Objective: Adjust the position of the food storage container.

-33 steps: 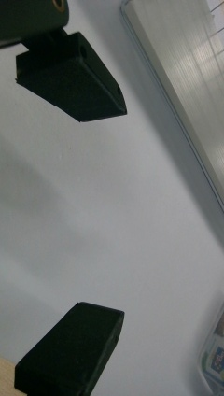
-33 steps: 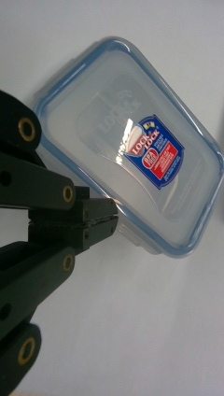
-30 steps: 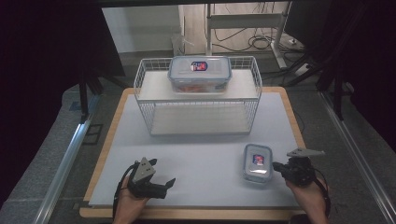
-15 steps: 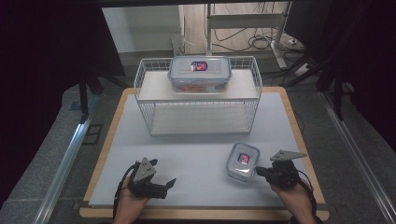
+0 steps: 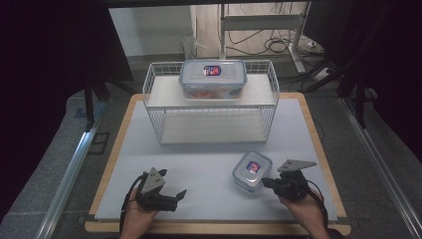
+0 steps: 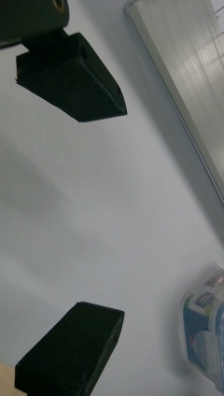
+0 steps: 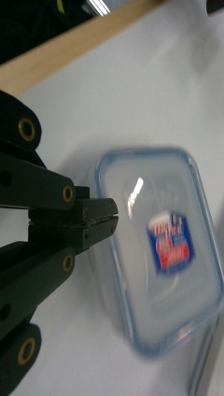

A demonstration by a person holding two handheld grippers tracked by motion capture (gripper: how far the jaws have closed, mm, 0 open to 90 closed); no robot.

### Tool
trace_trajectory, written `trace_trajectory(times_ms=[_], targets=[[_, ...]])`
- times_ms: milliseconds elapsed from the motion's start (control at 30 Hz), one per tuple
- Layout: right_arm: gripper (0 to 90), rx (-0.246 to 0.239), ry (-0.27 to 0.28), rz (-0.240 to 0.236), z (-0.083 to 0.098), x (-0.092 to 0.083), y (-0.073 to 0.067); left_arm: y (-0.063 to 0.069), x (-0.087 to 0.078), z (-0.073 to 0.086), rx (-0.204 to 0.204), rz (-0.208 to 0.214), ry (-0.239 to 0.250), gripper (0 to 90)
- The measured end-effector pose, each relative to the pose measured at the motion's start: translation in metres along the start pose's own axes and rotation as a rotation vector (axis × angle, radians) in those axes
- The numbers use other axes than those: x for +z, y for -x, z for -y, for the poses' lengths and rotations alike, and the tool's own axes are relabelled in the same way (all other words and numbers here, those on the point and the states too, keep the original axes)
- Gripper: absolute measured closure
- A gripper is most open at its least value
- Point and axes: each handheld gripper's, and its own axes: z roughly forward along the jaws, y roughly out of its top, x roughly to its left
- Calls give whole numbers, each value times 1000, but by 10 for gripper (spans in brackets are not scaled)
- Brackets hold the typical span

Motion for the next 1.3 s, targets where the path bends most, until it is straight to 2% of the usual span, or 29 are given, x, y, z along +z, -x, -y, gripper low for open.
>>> trace_trajectory(times_ms=[100, 167, 233, 467, 667, 833, 900, 967, 1033, 1167, 1233, 1300], targets=[[893, 19, 7, 45, 1, -5, 12, 0, 0, 0, 0, 1, -2, 50], [894, 34, 3, 49, 3, -5, 20, 0, 0, 0, 6, 0, -5, 50], [894, 32, -16, 37, 6, -3, 22, 0, 0, 0, 9, 0, -7, 50], [893, -24, -96, -31, 13, 18, -1, -1, 0, 0, 4, -4, -5, 50], [893, -96, -111, -68, 6, 37, -20, -1, 1, 0, 9, -7, -11, 50], [893, -166, -120, -67, -6, 55, -36, -2, 0, 1, 4, -14, -11, 50], [893, -182, -119, -62, -8, 54, -38, -3, -2, 1, 1, -19, -3, 50], [893, -175, -106, -47, -7, 47, -35, -4, -3, 1, -3, -20, -1, 50], [893, -144, -88, -24, -5, 37, -26, -5, -3, 1, -3, -23, -1, 50], [893, -63, -63, 43, 5, 17, -1, -5, -4, 1, 4, -30, 3, 49], [893, -15, -28, 83, 6, 9, 18, -6, -3, 1, 2, -29, 3, 49], [893, -4, -6, 112, 2, 7, 27, -5, -2, 1, 6, -32, 0, 48]])
